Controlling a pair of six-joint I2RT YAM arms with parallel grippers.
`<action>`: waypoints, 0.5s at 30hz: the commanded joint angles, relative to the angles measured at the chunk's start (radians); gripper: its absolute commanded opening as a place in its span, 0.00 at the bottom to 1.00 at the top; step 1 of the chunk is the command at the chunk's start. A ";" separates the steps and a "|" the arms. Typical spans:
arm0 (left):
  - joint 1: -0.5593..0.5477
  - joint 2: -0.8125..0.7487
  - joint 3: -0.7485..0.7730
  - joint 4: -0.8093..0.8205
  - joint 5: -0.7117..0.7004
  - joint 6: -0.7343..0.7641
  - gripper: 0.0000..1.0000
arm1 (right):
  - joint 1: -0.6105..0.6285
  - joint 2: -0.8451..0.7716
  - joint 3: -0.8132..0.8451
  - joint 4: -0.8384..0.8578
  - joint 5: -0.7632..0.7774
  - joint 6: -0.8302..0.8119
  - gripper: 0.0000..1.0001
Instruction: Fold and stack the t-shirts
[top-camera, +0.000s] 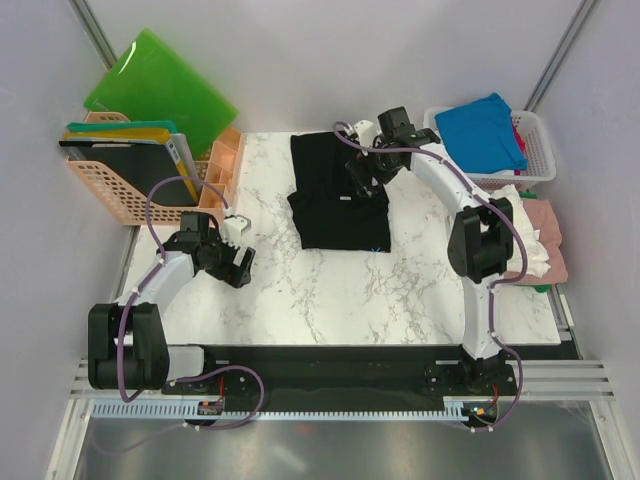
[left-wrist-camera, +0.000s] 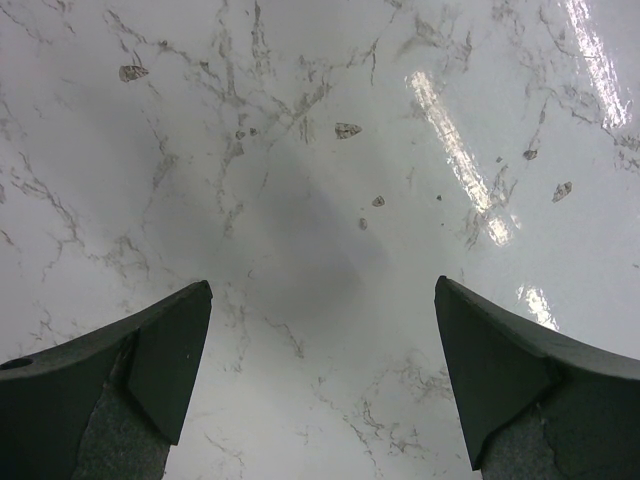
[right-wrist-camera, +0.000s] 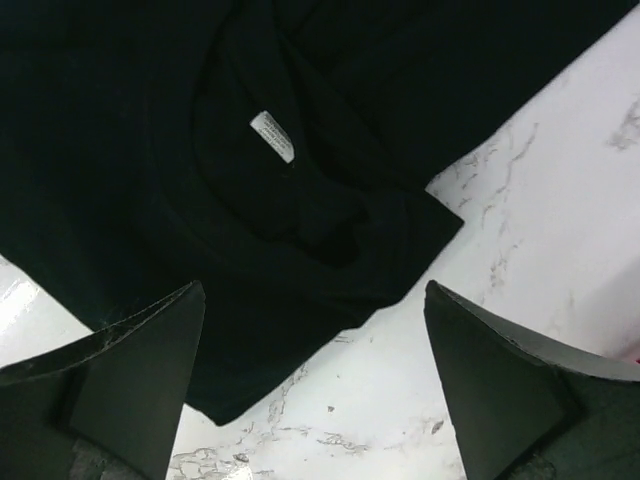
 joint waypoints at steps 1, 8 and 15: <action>0.004 -0.016 0.010 0.012 0.024 -0.010 1.00 | -0.001 0.150 0.148 -0.125 -0.097 0.000 0.98; 0.004 -0.020 0.009 0.010 0.020 -0.011 1.00 | -0.002 0.337 0.365 -0.202 -0.045 -0.011 0.98; 0.004 0.001 0.015 0.010 0.030 -0.013 1.00 | 0.031 0.253 0.059 0.113 0.258 -0.044 0.98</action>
